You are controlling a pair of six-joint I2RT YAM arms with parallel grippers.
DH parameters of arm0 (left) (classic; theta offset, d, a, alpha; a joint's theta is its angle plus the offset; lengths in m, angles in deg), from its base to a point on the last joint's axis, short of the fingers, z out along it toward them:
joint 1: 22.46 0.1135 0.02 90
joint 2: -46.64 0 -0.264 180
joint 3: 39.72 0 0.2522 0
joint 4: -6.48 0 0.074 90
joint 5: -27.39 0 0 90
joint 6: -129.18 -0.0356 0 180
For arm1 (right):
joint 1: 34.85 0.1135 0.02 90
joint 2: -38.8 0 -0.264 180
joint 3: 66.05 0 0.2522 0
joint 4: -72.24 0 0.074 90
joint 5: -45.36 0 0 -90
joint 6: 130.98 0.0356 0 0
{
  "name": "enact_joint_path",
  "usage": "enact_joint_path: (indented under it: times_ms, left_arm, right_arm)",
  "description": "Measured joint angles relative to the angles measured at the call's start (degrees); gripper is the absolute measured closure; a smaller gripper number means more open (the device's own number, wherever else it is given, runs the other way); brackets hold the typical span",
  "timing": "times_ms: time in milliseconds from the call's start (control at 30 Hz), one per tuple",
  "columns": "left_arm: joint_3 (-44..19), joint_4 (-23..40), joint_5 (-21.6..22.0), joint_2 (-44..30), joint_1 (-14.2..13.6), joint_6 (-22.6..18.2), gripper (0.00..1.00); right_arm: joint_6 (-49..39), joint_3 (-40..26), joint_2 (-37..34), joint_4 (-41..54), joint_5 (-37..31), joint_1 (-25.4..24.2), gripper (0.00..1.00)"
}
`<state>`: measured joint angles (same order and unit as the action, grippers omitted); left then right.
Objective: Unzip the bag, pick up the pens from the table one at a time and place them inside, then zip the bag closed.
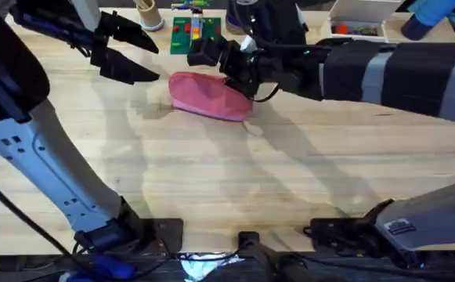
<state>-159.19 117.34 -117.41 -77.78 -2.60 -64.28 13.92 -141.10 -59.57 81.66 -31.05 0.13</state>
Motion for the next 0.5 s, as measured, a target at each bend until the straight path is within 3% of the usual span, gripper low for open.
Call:
enact_joint_path:
  times_ms: [500]
  left_arm:
    - [0.00,0.00,0.00,0.00,0.00,0.00,0.006]
  right_arm:
    - [-1.86,0.02,0.00,0.29,1.69,0.00,0.006]
